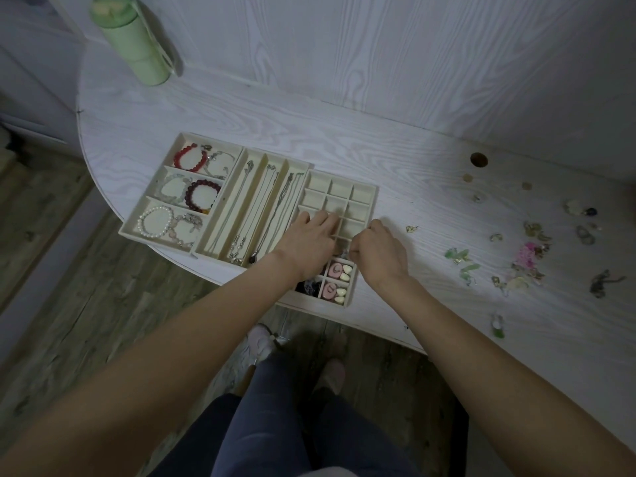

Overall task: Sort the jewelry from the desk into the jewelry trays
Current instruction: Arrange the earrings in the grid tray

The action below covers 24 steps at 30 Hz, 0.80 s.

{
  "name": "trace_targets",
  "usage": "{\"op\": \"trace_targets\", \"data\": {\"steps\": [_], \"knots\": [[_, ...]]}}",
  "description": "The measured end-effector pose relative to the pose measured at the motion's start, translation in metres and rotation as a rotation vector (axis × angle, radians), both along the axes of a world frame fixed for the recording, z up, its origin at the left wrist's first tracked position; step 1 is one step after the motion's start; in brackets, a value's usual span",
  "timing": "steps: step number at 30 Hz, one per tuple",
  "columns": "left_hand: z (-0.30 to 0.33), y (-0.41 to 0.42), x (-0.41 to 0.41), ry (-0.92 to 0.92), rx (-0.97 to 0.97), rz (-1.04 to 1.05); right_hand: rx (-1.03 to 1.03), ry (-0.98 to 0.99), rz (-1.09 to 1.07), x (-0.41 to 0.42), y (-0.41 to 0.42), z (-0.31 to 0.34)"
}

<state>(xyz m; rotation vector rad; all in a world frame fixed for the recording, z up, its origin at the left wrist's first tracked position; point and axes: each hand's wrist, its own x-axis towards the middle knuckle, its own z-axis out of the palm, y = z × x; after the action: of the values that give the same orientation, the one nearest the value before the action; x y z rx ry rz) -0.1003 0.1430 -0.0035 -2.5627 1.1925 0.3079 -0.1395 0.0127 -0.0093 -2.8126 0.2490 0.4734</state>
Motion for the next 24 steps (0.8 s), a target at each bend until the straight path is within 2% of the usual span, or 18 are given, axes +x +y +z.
{"op": "trace_targets", "data": {"steps": [8, 16, 24], "knots": [[0.000, 0.001, 0.000, -0.002, -0.017, -0.012, -0.102, 0.036, 0.028, 0.006, 0.006, 0.001], [-0.002, 0.002, 0.000, -0.004, -0.014, -0.024, -0.062, 0.170, 0.024, 0.014, 0.003, 0.007], [-0.002, 0.002, 0.001, -0.012, 0.000, -0.008, -0.122, 0.192, 0.025, 0.020, 0.011, 0.015]]}}
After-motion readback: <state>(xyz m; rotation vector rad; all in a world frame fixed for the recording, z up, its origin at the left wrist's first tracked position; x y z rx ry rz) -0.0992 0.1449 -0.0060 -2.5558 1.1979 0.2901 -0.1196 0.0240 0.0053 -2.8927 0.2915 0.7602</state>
